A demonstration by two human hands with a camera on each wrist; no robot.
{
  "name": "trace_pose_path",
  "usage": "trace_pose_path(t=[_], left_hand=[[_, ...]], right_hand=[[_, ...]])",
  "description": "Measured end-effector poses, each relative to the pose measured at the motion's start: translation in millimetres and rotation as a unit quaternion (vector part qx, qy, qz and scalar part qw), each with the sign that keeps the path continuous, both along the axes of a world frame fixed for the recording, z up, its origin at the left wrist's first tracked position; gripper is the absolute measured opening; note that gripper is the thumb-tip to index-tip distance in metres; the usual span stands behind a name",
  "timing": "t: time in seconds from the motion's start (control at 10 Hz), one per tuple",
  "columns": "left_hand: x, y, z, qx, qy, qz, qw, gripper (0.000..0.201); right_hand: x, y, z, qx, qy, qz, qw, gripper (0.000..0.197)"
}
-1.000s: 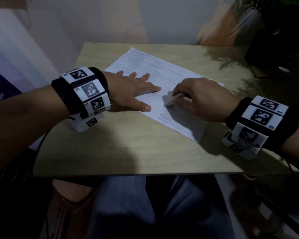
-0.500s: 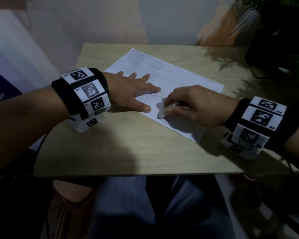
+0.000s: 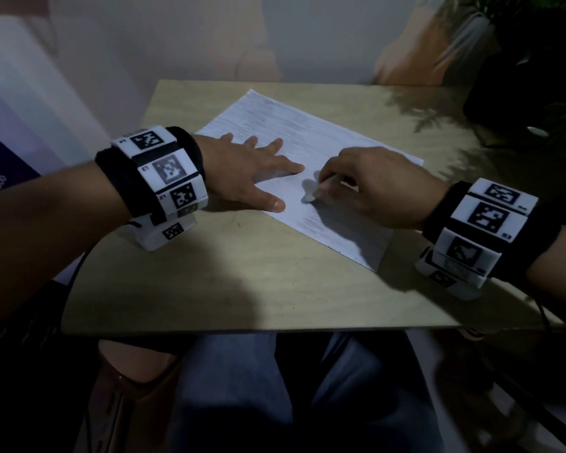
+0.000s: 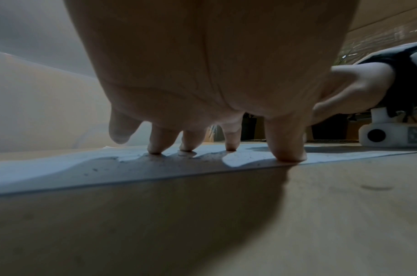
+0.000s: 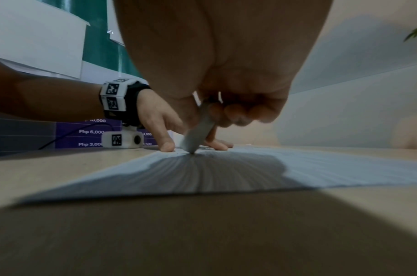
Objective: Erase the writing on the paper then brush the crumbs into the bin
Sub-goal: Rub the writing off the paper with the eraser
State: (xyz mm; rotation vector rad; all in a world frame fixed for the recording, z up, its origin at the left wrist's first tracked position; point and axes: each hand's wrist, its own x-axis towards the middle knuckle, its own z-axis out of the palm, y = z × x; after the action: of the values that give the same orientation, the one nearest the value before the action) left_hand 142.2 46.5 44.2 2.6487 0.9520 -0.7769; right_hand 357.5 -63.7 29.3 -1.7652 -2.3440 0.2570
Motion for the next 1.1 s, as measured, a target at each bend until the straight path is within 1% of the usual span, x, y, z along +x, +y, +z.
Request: trace_pose_path(t=[0.1, 0.2, 0.3, 0.4, 0.5, 0.6, 0.7, 0.8, 0.9, 1.0, 1.1], left_hand=[[0.5, -0.9, 0.7, 0.0, 0.002, -0.001, 1.0, 0.083], [0.1, -1.6, 1.3, 0.0, -0.002, 0.001, 1.0, 0.083], [-0.9, -0.7, 0.6, -0.002, -0.005, 0.003, 1.0, 0.083], [0.0, -0.9, 0.4, -0.001, -0.005, 0.001, 1.0, 0.083], [-0.2, -1.3, 0.9, 0.001, -0.003, 0.0, 1.0, 0.083], [-1.0, 0.1, 0.2, -0.003, -0.004, 0.002, 1.0, 0.084], [-0.7, 0.8, -0.6, -0.003, -0.002, -0.001, 1.0, 0.084], [-0.4, 0.0, -0.3, -0.001, -0.003, -0.003, 1.0, 0.084], [-0.5, 0.2, -0.5, 0.0, -0.004, 0.0, 1.0, 0.084], [-0.5, 0.1, -0.8, 0.002, -0.002, -0.001, 1.0, 0.084], [-0.5, -0.8, 0.3, 0.0, -0.002, 0.0, 1.0, 0.085]], right_hand=[[-2.3, -1.3, -2.0, 0.004, 0.002, 0.037, 0.999, 0.035], [-6.7, -3.4, -2.0, -0.026, 0.044, 0.052, 0.997, 0.039], [-7.6, -0.9, 0.1, -0.008, 0.024, 0.023, 0.999, 0.06], [-9.2, -5.8, 2.9, -0.005, 0.023, 0.059, 0.998, 0.052], [-9.4, -8.7, 4.1, -0.041, 0.061, 0.068, 0.995, 0.042], [-7.5, -2.7, 4.2, -0.004, 0.025, 0.006, 1.0, 0.056], [-7.9, -3.2, 4.2, 0.02, -0.007, 0.01, 1.0, 0.056], [-10.6, -7.1, 4.6, -0.035, 0.055, 0.06, 0.996, 0.033], [-10.0, -1.6, 4.0, -0.027, 0.036, 0.024, 0.999, 0.033], [-8.9, 1.1, 4.5, -0.005, -0.008, -0.001, 1.0, 0.045], [-14.0, -4.8, 4.9, -0.036, 0.036, 0.058, 0.997, 0.042]])
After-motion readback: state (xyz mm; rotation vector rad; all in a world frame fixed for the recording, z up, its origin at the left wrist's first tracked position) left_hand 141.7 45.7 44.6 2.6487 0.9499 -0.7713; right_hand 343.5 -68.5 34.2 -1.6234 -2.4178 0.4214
